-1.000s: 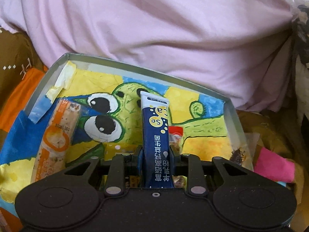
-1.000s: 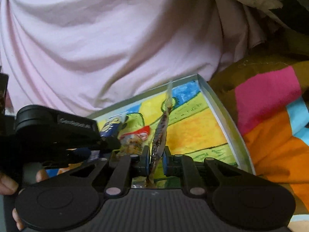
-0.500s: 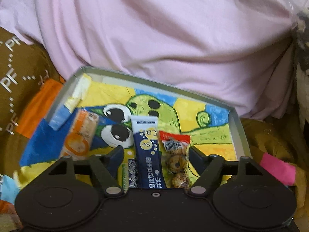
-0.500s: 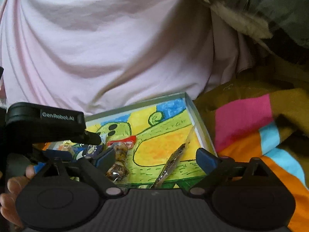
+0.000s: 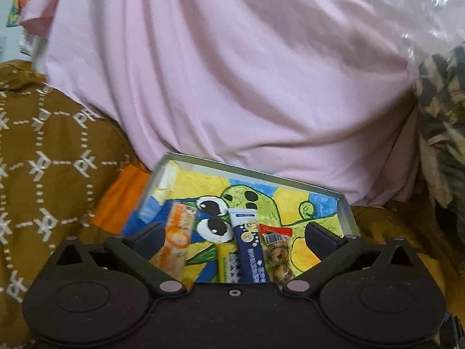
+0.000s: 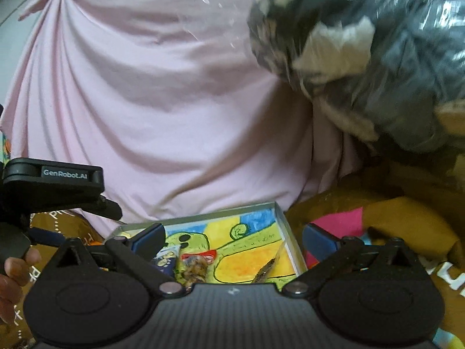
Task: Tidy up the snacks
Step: 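Withdraw both open tools from the tray back toward the blanket snacks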
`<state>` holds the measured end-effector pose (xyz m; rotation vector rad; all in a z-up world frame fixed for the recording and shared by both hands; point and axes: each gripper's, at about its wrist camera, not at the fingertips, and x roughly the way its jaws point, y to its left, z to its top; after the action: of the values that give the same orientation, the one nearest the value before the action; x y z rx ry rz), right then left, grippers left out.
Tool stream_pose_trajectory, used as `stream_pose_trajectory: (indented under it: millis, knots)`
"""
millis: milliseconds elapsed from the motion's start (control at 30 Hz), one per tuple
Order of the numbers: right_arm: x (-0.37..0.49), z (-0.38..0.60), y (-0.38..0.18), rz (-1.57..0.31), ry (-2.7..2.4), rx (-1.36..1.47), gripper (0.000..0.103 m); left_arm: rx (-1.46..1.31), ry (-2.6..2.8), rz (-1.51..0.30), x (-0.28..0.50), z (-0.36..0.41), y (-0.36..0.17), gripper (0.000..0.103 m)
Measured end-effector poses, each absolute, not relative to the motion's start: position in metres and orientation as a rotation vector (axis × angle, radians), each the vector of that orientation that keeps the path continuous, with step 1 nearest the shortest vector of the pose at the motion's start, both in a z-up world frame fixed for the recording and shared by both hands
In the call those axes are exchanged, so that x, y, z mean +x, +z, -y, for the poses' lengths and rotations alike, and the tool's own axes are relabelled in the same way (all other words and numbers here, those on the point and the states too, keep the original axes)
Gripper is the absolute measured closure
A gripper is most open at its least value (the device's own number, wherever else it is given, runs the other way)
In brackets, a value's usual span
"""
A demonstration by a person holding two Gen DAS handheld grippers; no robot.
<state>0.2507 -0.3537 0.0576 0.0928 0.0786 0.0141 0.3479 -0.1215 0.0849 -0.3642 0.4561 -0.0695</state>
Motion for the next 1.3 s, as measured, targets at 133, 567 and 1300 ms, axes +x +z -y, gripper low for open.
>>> stream_pose_trajectory:
  millis: [133, 567, 1300]
  knots:
    - [0.224, 0.345, 0.065, -0.05, 0.016, 0.126, 0.0, -0.343, -0.063, -0.443, 0.315, 0.111, 0.089, 0.001]
    - [0.139, 0.325, 0.065, -0.024, 0.005, 0.181, 0.0, -0.192, -0.043, -0.354, 0.191, 0.084, 0.089, 0.001]
    - [0.061, 0.256, 0.025, -0.17, 0.169, -0.031, 0.0, -0.046, -0.015, -0.452, 0.092, 0.016, 0.04, 0.001]
